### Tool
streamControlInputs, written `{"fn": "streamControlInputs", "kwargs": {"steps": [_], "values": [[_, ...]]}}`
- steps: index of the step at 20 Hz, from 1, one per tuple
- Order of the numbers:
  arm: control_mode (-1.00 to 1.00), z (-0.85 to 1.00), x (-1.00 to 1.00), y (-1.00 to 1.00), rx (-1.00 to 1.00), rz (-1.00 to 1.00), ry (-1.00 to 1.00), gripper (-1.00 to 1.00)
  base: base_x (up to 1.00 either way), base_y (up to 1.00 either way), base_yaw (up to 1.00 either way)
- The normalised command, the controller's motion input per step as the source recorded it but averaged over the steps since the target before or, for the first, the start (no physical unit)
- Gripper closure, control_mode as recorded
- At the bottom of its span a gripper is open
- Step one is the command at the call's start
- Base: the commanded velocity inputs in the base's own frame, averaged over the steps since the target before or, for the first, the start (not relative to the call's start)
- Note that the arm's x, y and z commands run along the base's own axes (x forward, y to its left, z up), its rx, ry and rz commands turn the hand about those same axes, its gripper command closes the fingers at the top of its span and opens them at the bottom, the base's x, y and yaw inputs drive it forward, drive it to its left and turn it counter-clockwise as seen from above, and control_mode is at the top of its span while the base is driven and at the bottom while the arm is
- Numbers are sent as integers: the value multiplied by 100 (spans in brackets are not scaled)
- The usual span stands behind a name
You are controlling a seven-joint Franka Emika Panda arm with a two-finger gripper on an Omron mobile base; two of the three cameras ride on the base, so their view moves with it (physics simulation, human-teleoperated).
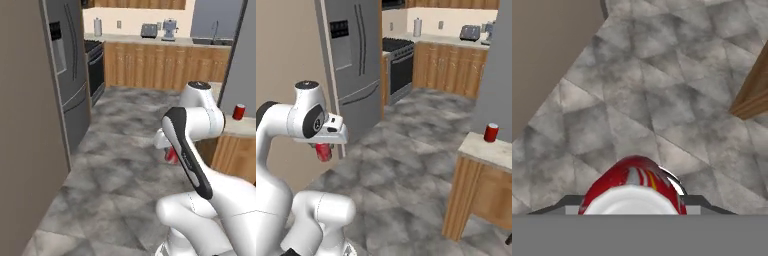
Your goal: Four empty soda cans are scattered around the kitchen. Gather all the cans and cluster them next to the stove for recycling.
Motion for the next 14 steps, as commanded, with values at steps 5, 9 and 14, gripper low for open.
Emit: {"fn": "streamControlInputs", "kwargs": {"steps": [5, 9, 14], "values": [[100, 0, 0, 0, 0, 0, 0, 100, 67, 28, -70], [100, 0, 0, 0, 0, 0, 0, 100, 100, 77, -38], [100, 0, 0, 0, 0, 0, 0, 100, 100, 57, -31]]}}
